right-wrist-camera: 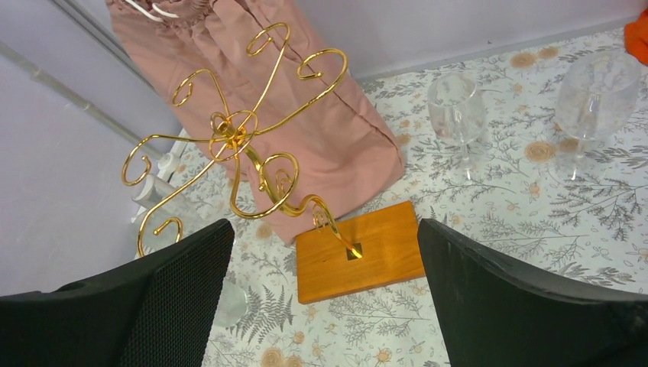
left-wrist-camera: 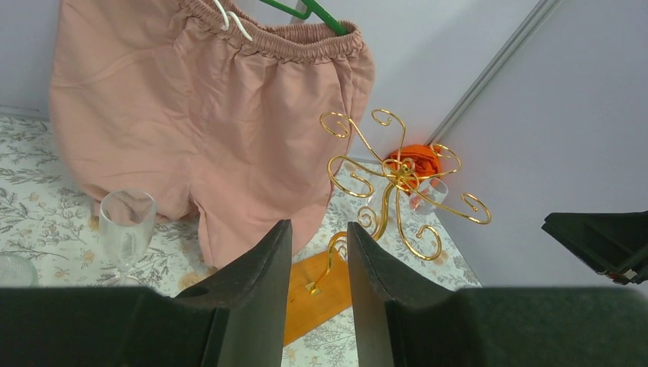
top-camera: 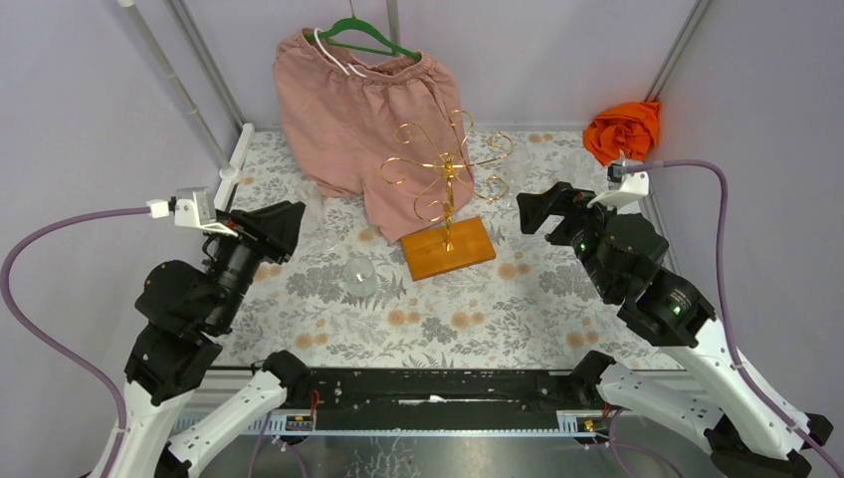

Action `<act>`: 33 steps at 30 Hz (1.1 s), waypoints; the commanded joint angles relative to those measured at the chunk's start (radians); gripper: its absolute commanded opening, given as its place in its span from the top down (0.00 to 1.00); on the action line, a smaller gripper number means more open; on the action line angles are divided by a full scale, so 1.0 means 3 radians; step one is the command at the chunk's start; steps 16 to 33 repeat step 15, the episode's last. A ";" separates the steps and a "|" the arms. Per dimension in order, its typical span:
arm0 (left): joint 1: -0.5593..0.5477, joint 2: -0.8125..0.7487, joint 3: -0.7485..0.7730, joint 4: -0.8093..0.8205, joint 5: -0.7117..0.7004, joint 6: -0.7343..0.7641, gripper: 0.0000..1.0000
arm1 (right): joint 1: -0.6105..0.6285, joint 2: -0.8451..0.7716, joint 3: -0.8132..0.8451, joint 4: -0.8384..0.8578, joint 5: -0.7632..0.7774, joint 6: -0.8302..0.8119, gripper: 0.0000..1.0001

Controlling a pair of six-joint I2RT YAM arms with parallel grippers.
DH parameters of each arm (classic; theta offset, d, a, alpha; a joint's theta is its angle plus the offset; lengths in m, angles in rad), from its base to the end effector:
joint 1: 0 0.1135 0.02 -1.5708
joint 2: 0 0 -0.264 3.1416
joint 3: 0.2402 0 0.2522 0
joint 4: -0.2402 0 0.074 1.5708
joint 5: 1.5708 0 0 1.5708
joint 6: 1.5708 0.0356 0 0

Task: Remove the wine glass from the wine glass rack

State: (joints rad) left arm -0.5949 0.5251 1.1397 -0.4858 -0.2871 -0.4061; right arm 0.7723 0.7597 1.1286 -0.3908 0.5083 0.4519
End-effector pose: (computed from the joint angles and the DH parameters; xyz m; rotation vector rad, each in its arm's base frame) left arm 0.0589 -0.0277 0.4500 -0.1012 1.4728 -0.6107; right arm 0.1127 0.0856 0.4373 0.1432 1.6107 0.5478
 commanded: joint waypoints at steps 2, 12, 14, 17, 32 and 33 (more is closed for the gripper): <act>-0.0009 0.0021 -0.0019 0.0172 -0.0069 0.0004 0.60 | 0.0003 -0.0078 0.0011 0.0016 0.0191 -0.0023 0.00; -0.0011 0.0039 -0.0018 0.0147 -0.0096 0.0027 0.58 | 0.0005 0.0042 0.0071 -0.0083 0.0182 -0.0004 0.00; -0.0009 0.0043 -0.0017 0.0138 -0.0101 0.0029 0.56 | 0.0004 0.0011 0.0037 -0.0028 0.0127 -0.0042 0.00; -0.0012 0.0044 -0.0017 0.0137 -0.0103 0.0034 0.55 | 0.0005 -0.0012 0.0022 -0.0008 0.0124 -0.0051 0.00; -0.0012 0.0044 -0.0017 0.0137 -0.0103 0.0034 0.55 | 0.0005 -0.0012 0.0022 -0.0008 0.0124 -0.0051 0.00; -0.0012 0.0044 -0.0017 0.0137 -0.0103 0.0034 0.55 | 0.0005 -0.0012 0.0022 -0.0008 0.0124 -0.0051 0.00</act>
